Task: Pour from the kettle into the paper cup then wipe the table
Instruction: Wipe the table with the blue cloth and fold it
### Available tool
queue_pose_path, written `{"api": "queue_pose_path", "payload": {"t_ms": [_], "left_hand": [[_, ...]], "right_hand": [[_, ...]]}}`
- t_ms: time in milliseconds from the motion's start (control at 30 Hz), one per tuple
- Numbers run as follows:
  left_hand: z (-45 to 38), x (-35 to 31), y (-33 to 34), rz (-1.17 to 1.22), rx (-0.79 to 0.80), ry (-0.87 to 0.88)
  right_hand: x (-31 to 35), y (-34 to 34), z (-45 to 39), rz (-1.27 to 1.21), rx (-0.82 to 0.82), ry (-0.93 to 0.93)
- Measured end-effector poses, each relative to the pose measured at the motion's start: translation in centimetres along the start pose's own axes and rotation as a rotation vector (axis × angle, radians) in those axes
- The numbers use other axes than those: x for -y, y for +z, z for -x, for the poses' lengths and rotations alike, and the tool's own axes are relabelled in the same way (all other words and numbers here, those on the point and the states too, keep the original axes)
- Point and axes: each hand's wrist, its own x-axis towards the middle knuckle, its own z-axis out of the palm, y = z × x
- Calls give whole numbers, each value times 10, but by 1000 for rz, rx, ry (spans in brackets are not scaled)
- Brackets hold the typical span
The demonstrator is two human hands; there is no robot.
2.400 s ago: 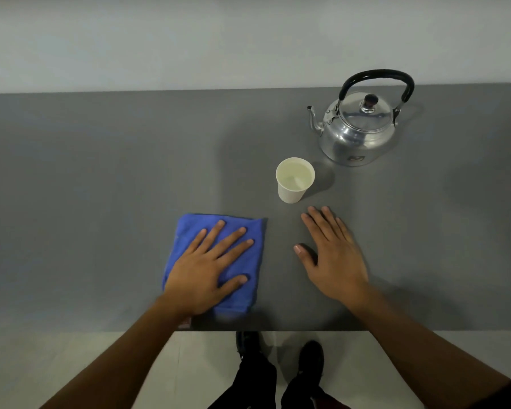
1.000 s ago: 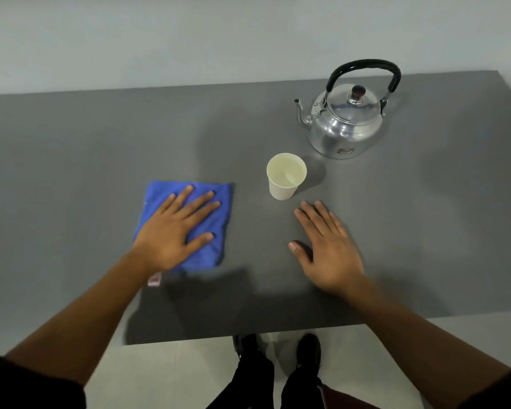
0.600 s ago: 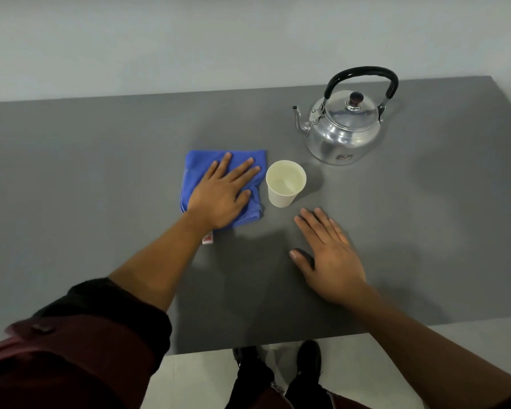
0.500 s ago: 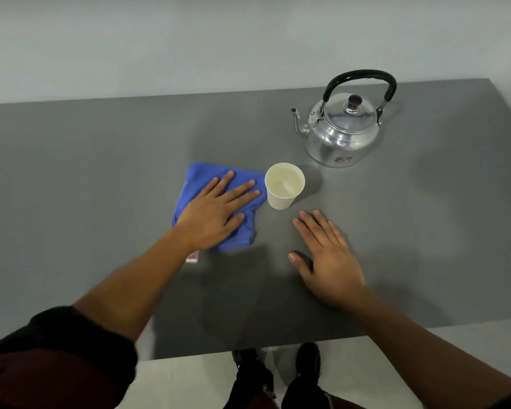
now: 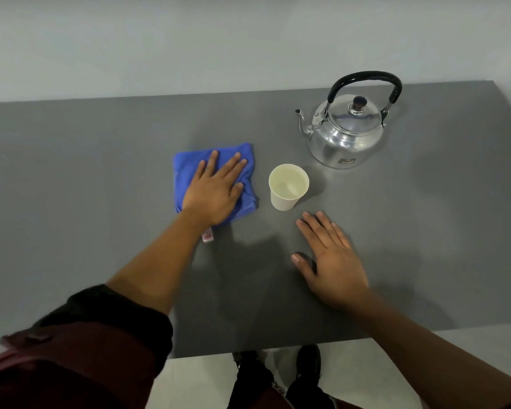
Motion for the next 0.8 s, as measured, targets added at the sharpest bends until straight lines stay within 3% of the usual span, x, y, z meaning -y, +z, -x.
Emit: {"api": "queue_pose_path", "payload": {"t_ms": [367,567,800], "left_hand": [[141,-59,47,-29,25,20],[149,-121,58,3,21,53],[120,-191,68,79,33,185]], "right_hand": [[-2,-2,0,21,22,-18],[-6,-7,3,-434,-73,89],[-9,-16,17,-508,-162,111]]}}
